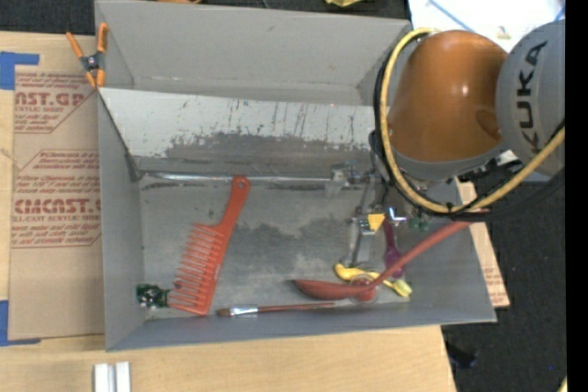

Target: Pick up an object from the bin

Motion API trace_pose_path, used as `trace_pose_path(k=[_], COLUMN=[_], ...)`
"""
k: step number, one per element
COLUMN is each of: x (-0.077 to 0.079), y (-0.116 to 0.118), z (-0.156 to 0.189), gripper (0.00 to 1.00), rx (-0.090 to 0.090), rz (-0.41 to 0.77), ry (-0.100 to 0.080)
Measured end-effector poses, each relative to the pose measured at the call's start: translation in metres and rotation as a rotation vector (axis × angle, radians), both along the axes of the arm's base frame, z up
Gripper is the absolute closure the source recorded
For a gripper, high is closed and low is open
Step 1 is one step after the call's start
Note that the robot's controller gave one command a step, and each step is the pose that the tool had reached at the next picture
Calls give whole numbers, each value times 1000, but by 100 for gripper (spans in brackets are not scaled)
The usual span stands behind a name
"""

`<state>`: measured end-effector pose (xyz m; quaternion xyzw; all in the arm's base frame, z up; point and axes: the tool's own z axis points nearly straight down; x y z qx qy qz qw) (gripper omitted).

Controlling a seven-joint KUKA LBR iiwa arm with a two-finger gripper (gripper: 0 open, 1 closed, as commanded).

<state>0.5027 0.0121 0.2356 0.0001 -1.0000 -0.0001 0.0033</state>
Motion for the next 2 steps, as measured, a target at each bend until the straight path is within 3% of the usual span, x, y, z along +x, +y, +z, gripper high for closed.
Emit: trace_pose_path(k=[1,2], x=[2,-20], y=[0,-46], z=[4,-152], gripper=[0,0], rx=[0,0], rz=[0,-24], ry=[-9,-9])
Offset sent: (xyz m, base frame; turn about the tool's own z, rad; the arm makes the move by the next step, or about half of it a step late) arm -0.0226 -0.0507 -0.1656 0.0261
